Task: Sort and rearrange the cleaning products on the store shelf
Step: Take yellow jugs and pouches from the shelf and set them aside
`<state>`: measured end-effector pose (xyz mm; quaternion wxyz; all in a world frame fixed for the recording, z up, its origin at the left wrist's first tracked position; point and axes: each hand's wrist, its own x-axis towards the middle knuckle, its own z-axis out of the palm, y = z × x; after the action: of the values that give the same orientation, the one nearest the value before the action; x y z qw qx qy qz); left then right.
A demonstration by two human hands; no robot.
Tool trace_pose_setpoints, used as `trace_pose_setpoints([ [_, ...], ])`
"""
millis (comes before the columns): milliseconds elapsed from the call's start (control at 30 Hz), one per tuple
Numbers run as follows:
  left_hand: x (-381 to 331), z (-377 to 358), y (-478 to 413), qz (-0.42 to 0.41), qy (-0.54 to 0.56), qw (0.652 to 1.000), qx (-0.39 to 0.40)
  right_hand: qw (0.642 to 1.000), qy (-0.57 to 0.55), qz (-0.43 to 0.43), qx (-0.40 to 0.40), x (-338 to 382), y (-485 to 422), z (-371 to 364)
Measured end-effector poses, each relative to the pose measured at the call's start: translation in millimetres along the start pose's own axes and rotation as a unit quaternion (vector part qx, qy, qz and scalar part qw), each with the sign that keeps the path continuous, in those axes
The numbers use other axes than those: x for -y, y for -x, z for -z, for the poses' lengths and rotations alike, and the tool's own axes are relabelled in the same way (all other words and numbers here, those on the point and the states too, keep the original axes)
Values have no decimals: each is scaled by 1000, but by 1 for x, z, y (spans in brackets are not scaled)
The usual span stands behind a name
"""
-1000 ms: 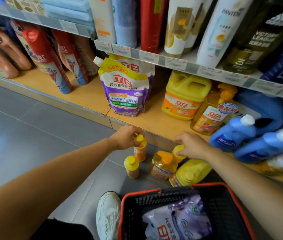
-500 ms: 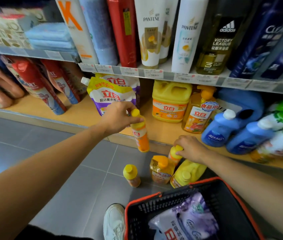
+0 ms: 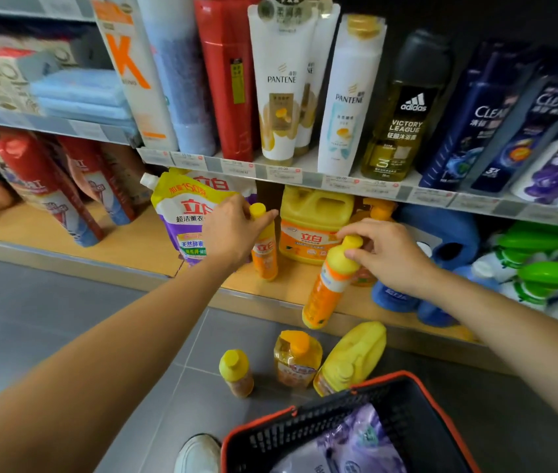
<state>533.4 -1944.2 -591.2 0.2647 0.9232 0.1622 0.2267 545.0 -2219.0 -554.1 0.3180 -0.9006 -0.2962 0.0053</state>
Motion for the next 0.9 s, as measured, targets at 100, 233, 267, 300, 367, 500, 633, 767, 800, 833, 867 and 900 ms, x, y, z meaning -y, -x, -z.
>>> trace_pose_setpoints([
  [100, 0, -8, -2, 17, 24, 1000, 8, 1000, -10, 4, -24, 9, -18, 7],
  [233, 11, -13, -4, 13, 103, 993, 59, 1000, 7, 3, -12, 12, -36, 1],
  [267, 14, -14, -4, 7, 127, 989, 76, 1000, 19, 2, -1, 12, -38, -5],
  [300, 16, -15, -3, 3, 147, 985, 95, 999, 31, -2, 7, 11, -39, -11],
  [367, 18, -16, -1, -5, 183, 973, 138, 999, 36, -17, -4, 7, -40, -22],
  [500, 15, -21, 2, -5, 219, 962, 160, 997, -44, -53, -37, 3, -48, -33],
  [633, 21, -25, 3, 6, 245, 957, 155, 985, -145, -73, -56, 2, -47, -50],
  [767, 35, -40, 15, 36, 227, 952, 202, 969, -197, -124, -80, -7, -44, -71],
  [800, 38, -44, 17, 48, 215, 951, 218, 966, -208, -133, -78, -9, -44, -75],
  [833, 40, -47, 18, 55, 203, 950, 230, 964, -216, -138, -75, -12, -44, -77],
  [867, 42, -50, 18, 58, 195, 950, 236, 963, -221, -137, -72, -14, -44, -79],
  [900, 44, -52, 17, 58, 190, 951, 236, 964, -219, -132, -68, -15, -43, -81],
])
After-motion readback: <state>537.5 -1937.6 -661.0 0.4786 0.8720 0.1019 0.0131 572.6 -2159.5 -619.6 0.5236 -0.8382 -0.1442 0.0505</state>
